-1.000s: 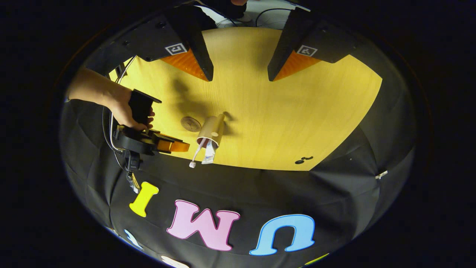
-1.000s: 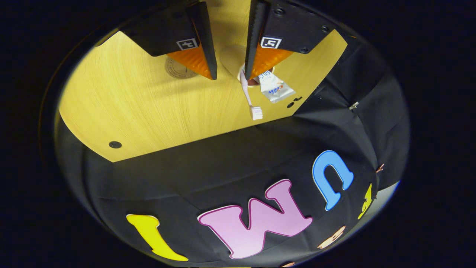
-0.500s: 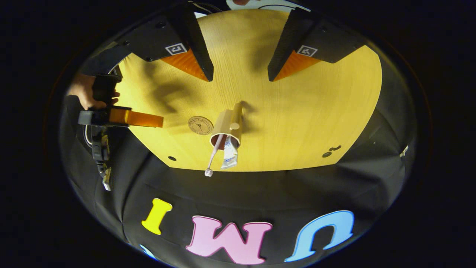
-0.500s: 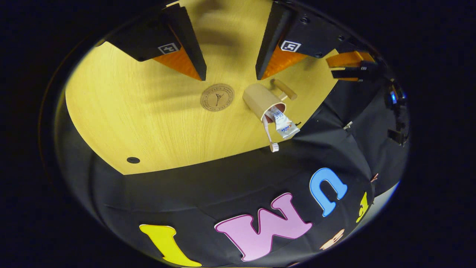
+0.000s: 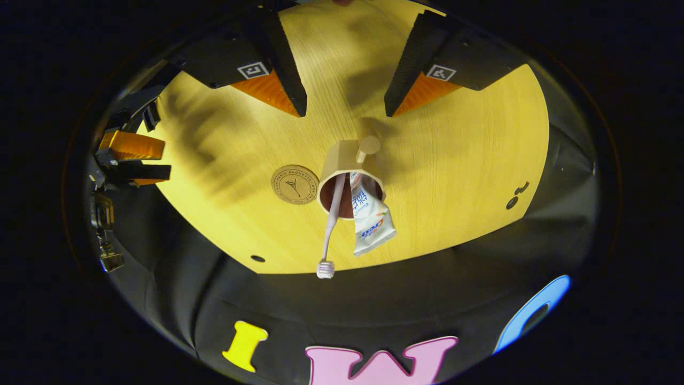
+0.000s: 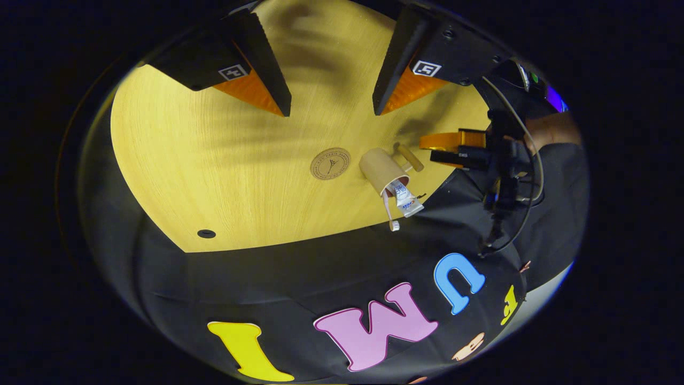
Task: Put the toothbrush and toothpaste on the desktop into the cup, then pick up the cup and place it on the coaster on the desktop.
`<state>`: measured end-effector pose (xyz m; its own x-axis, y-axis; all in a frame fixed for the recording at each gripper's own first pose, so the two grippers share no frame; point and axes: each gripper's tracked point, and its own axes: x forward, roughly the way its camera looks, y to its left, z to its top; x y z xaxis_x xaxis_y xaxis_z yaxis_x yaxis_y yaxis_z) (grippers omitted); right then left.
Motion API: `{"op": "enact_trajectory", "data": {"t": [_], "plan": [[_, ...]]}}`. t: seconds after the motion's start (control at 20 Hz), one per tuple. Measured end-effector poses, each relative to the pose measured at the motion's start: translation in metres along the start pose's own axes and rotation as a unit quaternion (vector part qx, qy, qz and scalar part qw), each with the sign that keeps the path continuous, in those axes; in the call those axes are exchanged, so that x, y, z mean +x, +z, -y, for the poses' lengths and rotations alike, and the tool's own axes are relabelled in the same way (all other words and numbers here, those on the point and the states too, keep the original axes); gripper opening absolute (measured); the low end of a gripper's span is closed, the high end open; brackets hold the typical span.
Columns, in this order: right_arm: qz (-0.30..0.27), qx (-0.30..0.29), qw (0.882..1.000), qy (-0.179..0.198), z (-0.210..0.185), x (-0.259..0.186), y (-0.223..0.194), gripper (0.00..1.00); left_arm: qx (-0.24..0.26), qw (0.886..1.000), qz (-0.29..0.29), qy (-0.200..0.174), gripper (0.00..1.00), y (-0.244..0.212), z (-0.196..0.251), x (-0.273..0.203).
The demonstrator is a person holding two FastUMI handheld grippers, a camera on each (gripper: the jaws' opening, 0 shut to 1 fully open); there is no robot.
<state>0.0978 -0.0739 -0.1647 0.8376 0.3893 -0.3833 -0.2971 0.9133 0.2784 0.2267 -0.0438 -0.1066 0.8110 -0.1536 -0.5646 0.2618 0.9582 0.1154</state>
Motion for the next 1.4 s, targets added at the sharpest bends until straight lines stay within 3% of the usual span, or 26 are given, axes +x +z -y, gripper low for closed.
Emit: {"op": "enact_trajectory", "data": {"t": [0.55, 0.65, 0.75, 0.8, 0.85, 1.1, 1.15, 1.2, 1.25, 1.3, 1.35, 1.4], "plan": [[-0.003, 0.045, 0.999, -0.016, 0.053, -0.016, -0.01, 0.95, 0.034, 0.995, -0.091, 0.008, 0.87, 0.023, -0.022, 0.061], [-0.009, 0.051, 0.999, -0.016, 0.057, -0.016, -0.015, 0.95, 0.039, 0.992, -0.122, -0.019, 0.8, 0.019, -0.013, 0.069], [-0.014, 0.061, 0.998, -0.019, 0.061, -0.015, -0.019, 0.95, 0.04, 0.985, -0.163, -0.036, 0.57, 0.008, -0.007, 0.072], [-0.017, 0.068, 0.997, -0.02, 0.061, -0.015, -0.021, 0.95, 0.04, 0.981, -0.181, -0.047, 0.37, 0.004, -0.003, 0.07], [-0.021, 0.073, 0.997, -0.021, 0.062, -0.014, -0.025, 0.94, 0.041, 0.979, -0.19, -0.054, 0.34, -0.001, 0.001, 0.074], [-0.029, 0.067, 0.997, -0.019, 0.059, -0.014, -0.03, 0.93, 0.022, 0.985, -0.168, -0.04, 0.33, 0.005, 0.003, 0.077], [-0.03, 0.065, 0.997, -0.019, 0.059, -0.013, -0.03, 0.93, 0.02, 0.985, -0.166, -0.038, 0.36, 0.005, 0.003, 0.077], [-0.032, 0.065, 0.997, -0.018, 0.058, -0.014, -0.031, 0.93, 0.022, 0.986, -0.164, -0.035, 0.31, 0.005, 0.002, 0.077], [-0.033, 0.064, 0.997, -0.02, 0.058, -0.014, -0.032, 0.77, 0.019, 0.986, -0.162, -0.031, 0.31, 0.006, 0.002, 0.077], [-0.033, 0.063, 0.997, -0.021, 0.059, -0.015, -0.032, 0.93, 0.014, 0.987, -0.155, -0.027, 0.3, 0.008, 0.002, 0.077], [-0.034, 0.064, 0.997, -0.023, 0.059, -0.016, -0.033, 0.92, 0.014, 0.989, -0.148, -0.021, 0.35, 0.008, 0.001, 0.078], [-0.034, 0.065, 0.997, -0.023, 0.058, -0.016, -0.032, 0.91, 0.017, 0.989, -0.144, -0.014, 0.3, 0.008, 0.001, 0.078]]}}
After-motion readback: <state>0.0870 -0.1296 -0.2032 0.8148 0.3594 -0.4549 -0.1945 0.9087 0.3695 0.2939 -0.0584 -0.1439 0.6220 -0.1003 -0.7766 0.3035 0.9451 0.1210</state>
